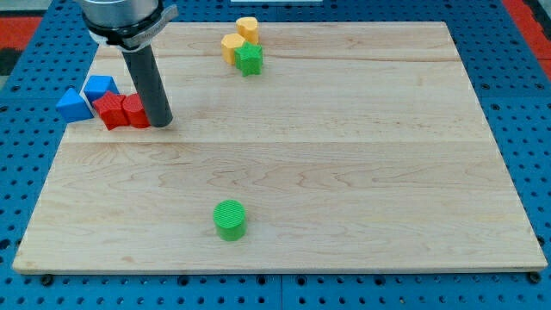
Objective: Move the yellow heart to the top left of the yellow hexagon
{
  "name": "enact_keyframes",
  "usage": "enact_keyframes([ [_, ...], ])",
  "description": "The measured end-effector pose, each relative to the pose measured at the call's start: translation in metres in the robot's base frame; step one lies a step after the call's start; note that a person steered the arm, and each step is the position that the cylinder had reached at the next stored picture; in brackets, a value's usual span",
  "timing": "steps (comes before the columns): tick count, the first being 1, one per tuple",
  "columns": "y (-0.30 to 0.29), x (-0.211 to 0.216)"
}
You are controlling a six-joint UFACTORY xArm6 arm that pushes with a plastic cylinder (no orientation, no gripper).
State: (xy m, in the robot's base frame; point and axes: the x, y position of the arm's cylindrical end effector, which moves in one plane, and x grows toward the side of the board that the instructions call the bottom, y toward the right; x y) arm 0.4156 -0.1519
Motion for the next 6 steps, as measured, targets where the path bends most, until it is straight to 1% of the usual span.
enact_keyframes([
  [1, 0.097, -0.006],
  [2, 0.156, -0.060],
  [3, 0.217, -0.147],
  [4, 0.199, -0.220],
  [5, 0.181, -0.222],
  [6, 0.098, -0.223],
])
